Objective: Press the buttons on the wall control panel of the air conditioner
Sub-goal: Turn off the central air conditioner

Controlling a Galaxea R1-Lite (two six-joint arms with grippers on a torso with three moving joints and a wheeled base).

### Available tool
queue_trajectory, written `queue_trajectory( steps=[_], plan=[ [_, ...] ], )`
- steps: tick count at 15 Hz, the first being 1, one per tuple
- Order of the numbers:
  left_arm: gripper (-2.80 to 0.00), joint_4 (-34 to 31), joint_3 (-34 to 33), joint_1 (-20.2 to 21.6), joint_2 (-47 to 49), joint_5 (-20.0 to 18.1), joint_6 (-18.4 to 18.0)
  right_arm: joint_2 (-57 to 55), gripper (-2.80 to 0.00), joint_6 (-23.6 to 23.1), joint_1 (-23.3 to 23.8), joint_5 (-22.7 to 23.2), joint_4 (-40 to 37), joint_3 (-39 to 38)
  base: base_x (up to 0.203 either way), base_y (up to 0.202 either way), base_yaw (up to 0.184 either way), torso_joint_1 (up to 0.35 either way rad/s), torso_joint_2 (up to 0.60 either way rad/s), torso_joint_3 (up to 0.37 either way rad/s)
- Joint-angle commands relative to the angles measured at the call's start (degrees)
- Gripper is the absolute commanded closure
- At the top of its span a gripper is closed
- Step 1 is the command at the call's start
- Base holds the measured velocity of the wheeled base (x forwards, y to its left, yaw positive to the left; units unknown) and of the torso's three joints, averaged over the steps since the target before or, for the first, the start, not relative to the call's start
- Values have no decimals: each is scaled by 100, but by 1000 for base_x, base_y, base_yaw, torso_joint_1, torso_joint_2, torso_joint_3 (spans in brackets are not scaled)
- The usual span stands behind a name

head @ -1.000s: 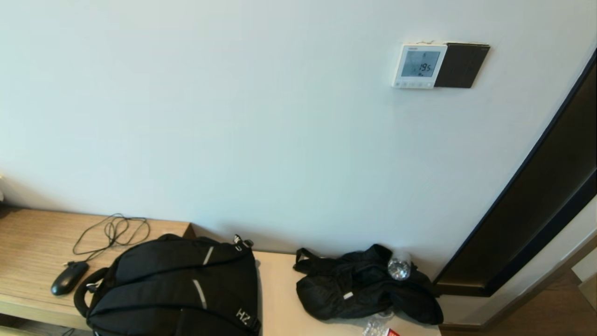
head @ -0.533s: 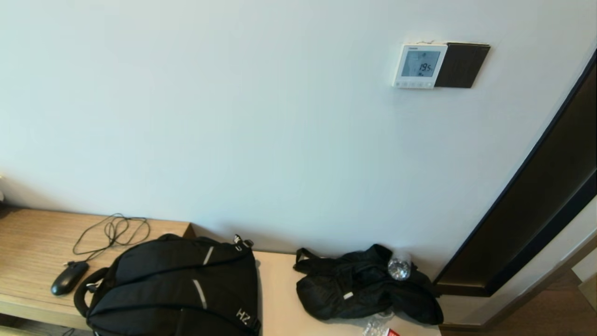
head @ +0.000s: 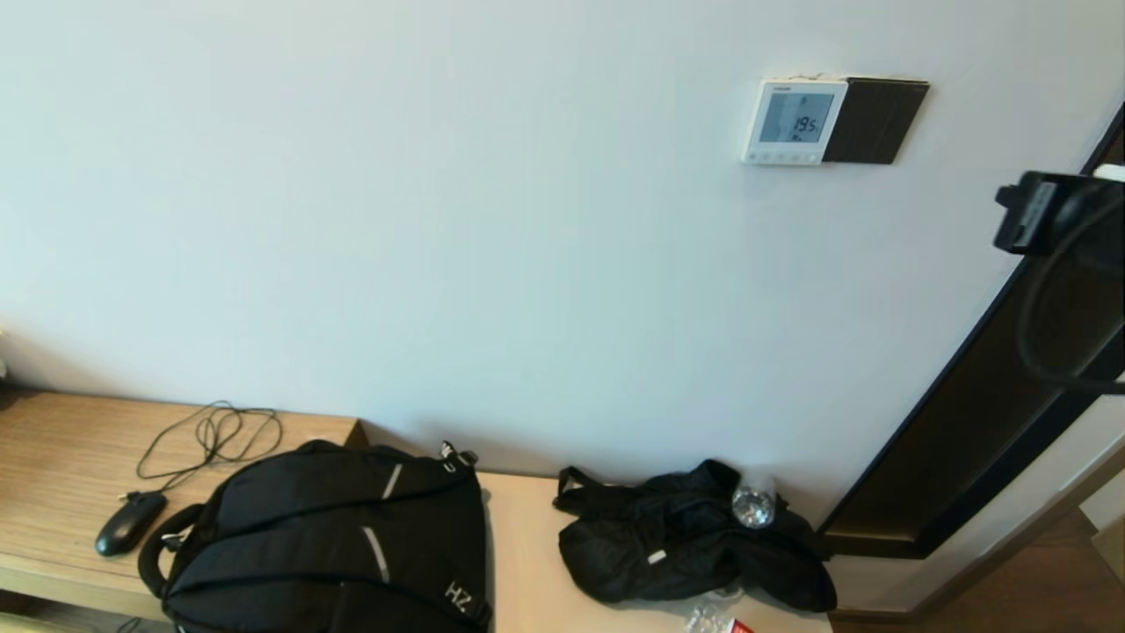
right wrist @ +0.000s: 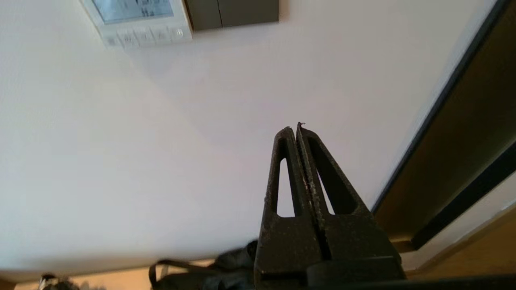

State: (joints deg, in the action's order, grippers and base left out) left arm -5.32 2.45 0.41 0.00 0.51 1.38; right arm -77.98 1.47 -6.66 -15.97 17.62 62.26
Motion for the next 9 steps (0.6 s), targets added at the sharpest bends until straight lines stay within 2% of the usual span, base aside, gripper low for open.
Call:
queue_trajectory(
  steps=[1, 9],
  plan=[
    [0, -5, 1, 2, 0, 2, 3, -1051, 0, 0, -265, -378, 98, 666, 0, 0, 0, 0, 0, 0],
    [0, -5, 1, 2, 0, 2, 3, -2305, 0, 2, -441, -826, 136, 1946, 0, 0, 0, 0, 0, 0]
  ],
)
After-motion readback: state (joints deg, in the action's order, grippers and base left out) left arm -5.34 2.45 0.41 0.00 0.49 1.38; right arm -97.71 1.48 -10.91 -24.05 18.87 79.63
